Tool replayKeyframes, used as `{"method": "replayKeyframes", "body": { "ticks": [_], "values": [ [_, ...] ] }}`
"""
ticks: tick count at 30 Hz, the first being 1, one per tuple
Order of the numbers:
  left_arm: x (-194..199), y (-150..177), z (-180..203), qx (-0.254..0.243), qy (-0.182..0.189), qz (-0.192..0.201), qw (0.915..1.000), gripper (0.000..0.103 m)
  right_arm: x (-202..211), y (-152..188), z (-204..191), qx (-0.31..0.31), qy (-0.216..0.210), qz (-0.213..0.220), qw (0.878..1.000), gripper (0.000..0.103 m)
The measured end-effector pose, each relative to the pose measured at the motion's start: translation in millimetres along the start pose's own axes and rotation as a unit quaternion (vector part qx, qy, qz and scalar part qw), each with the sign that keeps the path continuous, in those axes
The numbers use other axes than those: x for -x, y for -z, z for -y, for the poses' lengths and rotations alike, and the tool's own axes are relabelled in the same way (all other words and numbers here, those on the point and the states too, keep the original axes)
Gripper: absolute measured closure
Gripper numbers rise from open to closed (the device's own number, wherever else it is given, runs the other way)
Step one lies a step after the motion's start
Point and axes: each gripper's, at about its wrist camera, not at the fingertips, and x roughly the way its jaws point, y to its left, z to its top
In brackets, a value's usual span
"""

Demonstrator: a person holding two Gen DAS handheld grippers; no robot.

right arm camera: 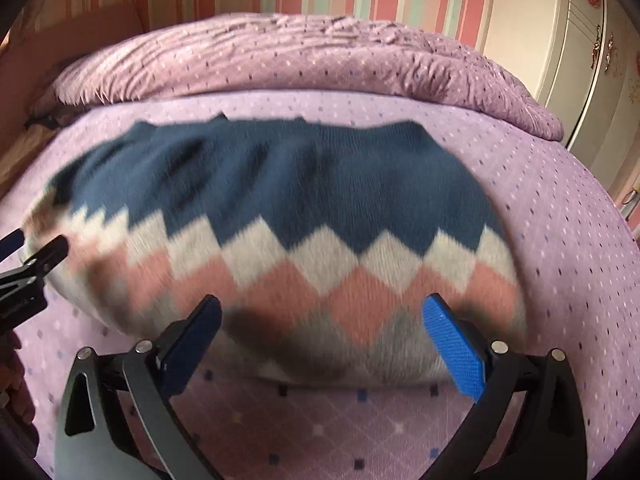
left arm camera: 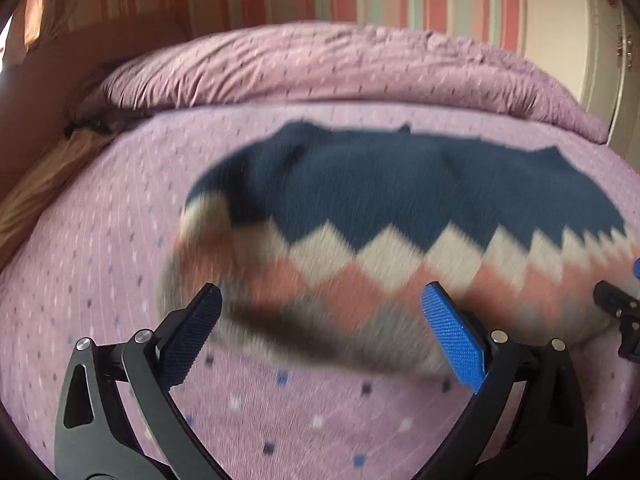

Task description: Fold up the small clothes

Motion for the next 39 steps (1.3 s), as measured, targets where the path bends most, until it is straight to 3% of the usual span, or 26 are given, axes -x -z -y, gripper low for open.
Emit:
{"method": "replayKeyframes", "body": {
  "ticks": [5,12,15,17,24,26,29,33,37,39],
  "values": [
    [-15.9,14.2,-2.3,-0.025,-0.023,-0.023,0.9992,0.003,-29.1,15.8,3.1,-0.001,0.005,-0.047,0.999,0.001],
    [-18.3,16.4,-6.2,-0.018,-0.023,-0.032,0.9991,0.003,-37.5,20.0,4.9,-0.001,-0.002,-0.050,0.999,0.002],
    [-7.7,19.4,-10.9,-0.009,-0.022,-0.024,0.9994,0.003,-17.4,16.8,4.7,-0.018,-0.008,-0.034,0.999,0.002],
    [-1.8,21.1,-14.8,-0.006,-0.024,-0.018,0.9995,0.003,-3.9,15.2,0.5,-0.032,-0.041,-0.017,0.998,0.002],
    [15.4,17.9,-55.9,0.048,-0.020,0.004,0.9986,0.004,4.6,11.5,-52.3,0.005,-0.046,0.002,0.999,0.002],
    [22.7,12.8,-68.7,0.052,-0.013,0.017,0.9984,0.004,-0.1,10.3,-66.9,0.017,-0.036,-0.001,0.999,0.002],
    [30.4,7.1,-79.3,0.058,-0.002,0.034,0.9977,0.004,-20.6,18.6,-80.8,0.033,-0.012,-0.042,0.999,0.002],
    [30.2,0.9,-76.1,0.046,0.022,0.044,0.9977,0.004,-18.8,19.2,-76.5,0.020,-0.021,-0.044,0.999,0.002],
    [12.6,-1.7,-58.2,0.013,0.034,0.019,0.9992,0.004,8.4,15.2,-51.0,0.005,-0.025,-0.002,1.000,0.002],
    [-4.9,2.3,-49.9,-0.008,0.008,-0.022,0.9997,0.004,20.6,15.7,-27.8,-0.004,-0.017,0.016,1.000,0.002]
  ]
}}
